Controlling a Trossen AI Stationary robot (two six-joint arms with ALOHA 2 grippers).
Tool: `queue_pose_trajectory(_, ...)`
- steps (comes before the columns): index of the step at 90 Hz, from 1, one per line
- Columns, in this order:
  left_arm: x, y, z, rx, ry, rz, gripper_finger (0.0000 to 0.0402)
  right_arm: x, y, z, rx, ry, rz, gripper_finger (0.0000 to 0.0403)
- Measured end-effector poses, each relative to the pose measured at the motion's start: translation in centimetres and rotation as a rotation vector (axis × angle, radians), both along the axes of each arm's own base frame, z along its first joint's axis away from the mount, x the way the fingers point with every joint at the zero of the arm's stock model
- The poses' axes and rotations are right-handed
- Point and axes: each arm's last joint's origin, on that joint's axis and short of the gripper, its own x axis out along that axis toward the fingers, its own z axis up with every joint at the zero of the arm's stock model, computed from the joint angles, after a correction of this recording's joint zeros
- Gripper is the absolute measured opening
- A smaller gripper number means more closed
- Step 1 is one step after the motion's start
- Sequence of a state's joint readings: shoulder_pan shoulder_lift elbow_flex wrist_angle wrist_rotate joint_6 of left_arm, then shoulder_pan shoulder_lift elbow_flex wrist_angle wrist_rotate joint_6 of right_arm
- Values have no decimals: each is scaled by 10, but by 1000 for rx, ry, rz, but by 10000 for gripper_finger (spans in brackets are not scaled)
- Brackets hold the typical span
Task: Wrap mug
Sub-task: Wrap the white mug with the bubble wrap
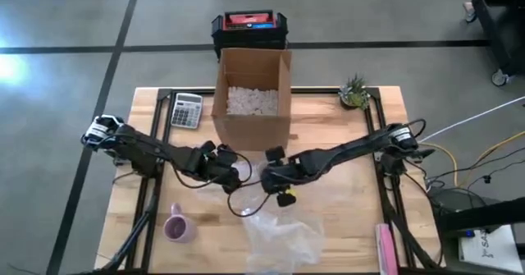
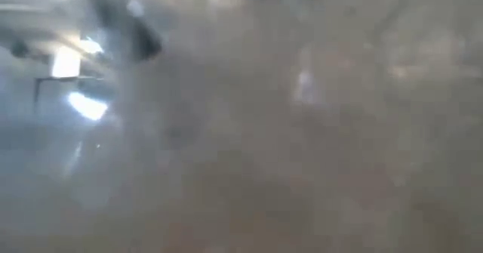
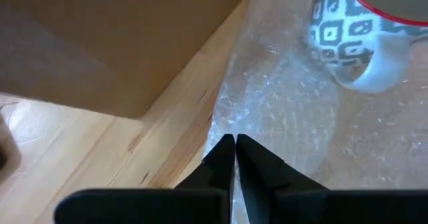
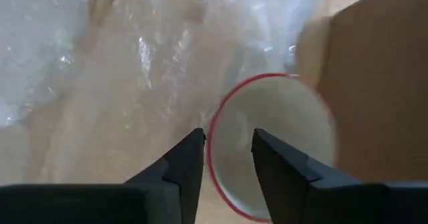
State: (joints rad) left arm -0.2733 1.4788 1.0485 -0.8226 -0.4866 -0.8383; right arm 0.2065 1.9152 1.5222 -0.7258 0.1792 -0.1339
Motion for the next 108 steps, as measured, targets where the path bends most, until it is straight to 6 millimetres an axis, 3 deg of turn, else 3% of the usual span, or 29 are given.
queue_pose_trajectory(13, 0, 0, 0, 0, -2, 0, 3, 5, -1, -25, 32, 72, -4, 86)
queue_pose_trajectory(32, 1, 0, 0, -2, -9, 0, 1, 1, 0, -30, 20, 129, 35, 9)
queue_pose_trajectory(54, -6, 2, 12, -20, -54, 13, 1, -6, 0, -7, 14, 111, 53, 5)
queue_pose_trajectory(73, -19, 6, 25, -32, -105, 119, 0, -5, 2, -12, 60, 132, 101, 3)
queue_pose_trajectory(90, -30, 8, 13, -64, -35, 212, 0, -3, 4, -24, 67, 165, 135, 2)
queue_pose_trajectory(108, -36, 5, -5, -213, 24, 261, 0, -2, 4, -28, 51, 170, 181, 5)
